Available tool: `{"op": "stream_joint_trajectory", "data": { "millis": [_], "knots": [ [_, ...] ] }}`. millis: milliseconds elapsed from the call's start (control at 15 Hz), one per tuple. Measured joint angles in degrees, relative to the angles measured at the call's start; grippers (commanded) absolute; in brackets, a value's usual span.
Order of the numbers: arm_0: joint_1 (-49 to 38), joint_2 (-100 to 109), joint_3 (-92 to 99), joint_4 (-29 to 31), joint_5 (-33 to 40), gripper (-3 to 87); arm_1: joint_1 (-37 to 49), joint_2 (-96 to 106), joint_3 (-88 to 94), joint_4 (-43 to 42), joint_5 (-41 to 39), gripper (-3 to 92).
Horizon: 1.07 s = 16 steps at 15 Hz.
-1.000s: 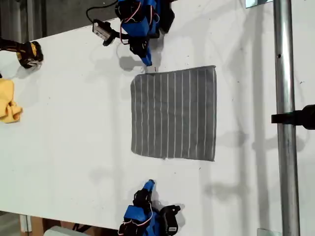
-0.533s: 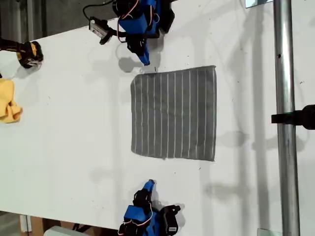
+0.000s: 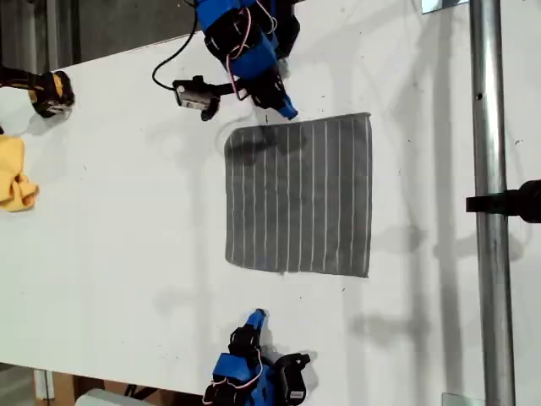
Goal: Grasp corners of a towel and fold twice.
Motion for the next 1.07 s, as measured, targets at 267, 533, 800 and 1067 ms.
{"op": "stream_joint_trajectory", "data": {
  "millis": [267, 533, 800, 1067],
  "knots": [
    [0.4, 0.0, 0.0, 0.0, 0.3, -1.5, -14.6, 0.3, 4.1, -10.7, 4.5, -0.1],
    [1.0, 0.0, 0.0, 0.0, 0.3, -1.5, -13.3, -34.2, -14.2, -4.5, 10.6, 0.3],
    [2.5, 0.0, 0.0, 0.0, 0.1, -1.5, -12.5, -62.6, -41.9, 8.7, 13.4, 2.5],
    [2.7, 0.0, 0.0, 0.0, 0.1, -1.5, -14.0, -66.2, -47.2, 9.4, 15.9, 19.8]
  ]
}}
